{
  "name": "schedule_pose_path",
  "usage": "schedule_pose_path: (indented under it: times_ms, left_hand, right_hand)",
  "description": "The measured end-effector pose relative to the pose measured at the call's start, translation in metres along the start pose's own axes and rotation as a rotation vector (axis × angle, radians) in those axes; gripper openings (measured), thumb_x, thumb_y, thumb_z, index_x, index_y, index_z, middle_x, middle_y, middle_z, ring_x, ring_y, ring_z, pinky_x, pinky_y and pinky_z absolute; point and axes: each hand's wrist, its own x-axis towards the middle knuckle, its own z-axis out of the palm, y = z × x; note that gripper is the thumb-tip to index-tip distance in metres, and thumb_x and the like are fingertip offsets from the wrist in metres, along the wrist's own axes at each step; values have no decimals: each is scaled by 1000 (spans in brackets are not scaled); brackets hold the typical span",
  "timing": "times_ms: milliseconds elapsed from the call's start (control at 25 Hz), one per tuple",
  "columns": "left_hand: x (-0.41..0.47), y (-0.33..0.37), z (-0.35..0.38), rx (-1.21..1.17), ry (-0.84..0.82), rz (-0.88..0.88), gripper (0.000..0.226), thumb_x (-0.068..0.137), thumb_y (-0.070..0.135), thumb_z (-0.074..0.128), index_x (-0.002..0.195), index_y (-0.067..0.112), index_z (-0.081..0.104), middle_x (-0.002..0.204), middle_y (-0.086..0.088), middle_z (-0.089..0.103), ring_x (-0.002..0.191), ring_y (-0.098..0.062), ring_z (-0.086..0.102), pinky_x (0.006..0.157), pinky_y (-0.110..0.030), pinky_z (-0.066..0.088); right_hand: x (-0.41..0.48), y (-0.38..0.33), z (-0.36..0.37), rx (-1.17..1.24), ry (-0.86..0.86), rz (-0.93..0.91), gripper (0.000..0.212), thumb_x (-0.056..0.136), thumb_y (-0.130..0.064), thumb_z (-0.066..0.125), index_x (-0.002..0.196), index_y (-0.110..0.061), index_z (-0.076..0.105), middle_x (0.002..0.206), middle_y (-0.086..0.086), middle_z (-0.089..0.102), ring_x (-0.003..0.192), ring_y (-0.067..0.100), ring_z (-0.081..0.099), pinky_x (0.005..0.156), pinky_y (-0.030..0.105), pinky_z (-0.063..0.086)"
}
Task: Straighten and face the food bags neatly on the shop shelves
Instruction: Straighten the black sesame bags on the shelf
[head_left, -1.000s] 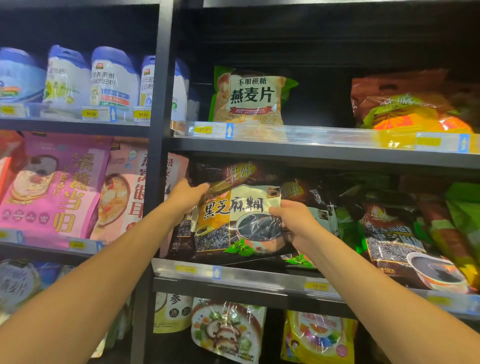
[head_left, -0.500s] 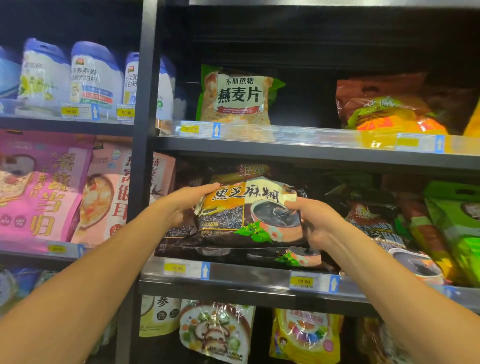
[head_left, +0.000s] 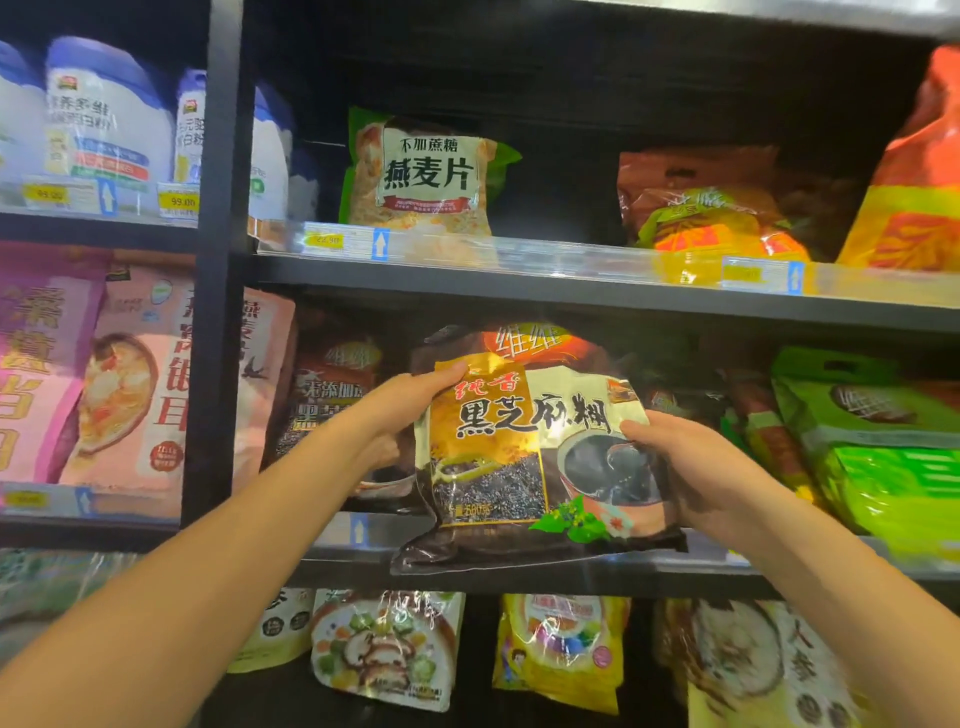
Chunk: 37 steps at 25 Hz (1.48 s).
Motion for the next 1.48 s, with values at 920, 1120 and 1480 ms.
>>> schedule_pose_path:
  times_ms: [920,1120,1480]
  left_hand:
    - [84,-21,21,26,163,172,81,85,0,79,154,12,37,111,-9,65,106,-34,68,98,-52,56]
    - [78,-34,9,449,159,115,95,85,31,82,159,14,25,155,-15,43,136,-34,49,110,-47,44]
    - [25,-41,4,1106,-18,72,95,70,71,78,139,15,45,116,-6,69,87,-19,70,67,-30,57]
  right_hand:
    - [71,39,-3,-337,78,-97,35,86,-16,83,115,-26,67,106,-2,80,98,19,77,93,50,61]
    - [63,42,-2,-733,128,-139,54,84,-37,85,124,-26,50,121,-6,68,101,12,64,80,31,57]
    - [51,31,-22,-1001,-28,-73,72,69,-56,89,127,-34,52,116,-14,71,92,2,66,80,24,57]
